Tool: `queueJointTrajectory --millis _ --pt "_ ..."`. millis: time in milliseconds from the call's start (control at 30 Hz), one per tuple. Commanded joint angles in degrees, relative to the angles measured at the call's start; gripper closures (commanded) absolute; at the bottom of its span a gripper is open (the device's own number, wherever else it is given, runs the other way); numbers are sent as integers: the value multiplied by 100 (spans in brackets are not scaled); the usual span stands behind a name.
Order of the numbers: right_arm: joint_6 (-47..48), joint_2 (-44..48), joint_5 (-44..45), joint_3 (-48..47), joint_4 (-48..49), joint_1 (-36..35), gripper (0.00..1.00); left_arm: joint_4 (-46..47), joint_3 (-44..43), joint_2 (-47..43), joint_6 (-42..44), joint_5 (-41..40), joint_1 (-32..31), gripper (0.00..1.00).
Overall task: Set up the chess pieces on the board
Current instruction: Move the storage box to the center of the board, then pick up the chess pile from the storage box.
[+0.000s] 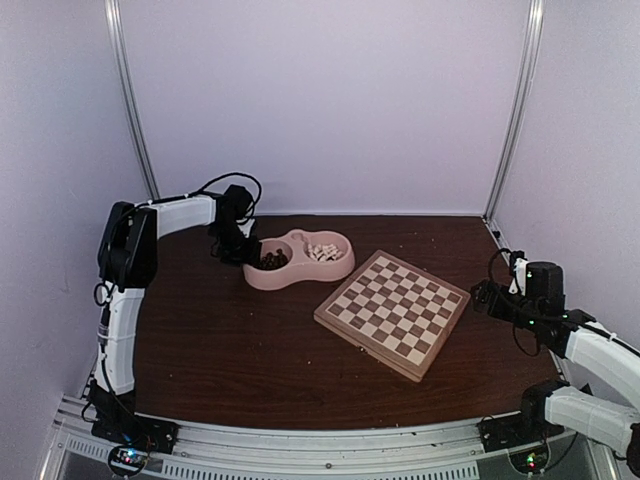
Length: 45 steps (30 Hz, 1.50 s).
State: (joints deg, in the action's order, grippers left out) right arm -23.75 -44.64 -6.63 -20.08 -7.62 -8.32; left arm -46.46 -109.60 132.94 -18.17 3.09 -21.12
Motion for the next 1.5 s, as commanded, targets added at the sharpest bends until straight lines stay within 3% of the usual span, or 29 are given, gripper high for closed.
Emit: queueJointTrajectory --millis 0,500,700,933,1200,1467 --pt "33 -2 4 23 151 -3 0 -225 486 -450 117 -221 -198 39" --pt "24 17 6 30 146 -2 0 130 2648 -2224 -933 -955 -1022 40" --pt "19 10 -1 31 159 -3 0 338 3227 -3215 -973 -1308 -1148 36" --pt "29 -115 -49 4 190 -3 0 753 2877 -3449 -226 -620 -1148 36" --pt "24 -170 -57 -17 164 -3 0 512 1412 -2274 381 110 -1148 41" --pt "21 -176 -60 -22 172 -1 0 335 462 -1380 368 328 -1148 54"
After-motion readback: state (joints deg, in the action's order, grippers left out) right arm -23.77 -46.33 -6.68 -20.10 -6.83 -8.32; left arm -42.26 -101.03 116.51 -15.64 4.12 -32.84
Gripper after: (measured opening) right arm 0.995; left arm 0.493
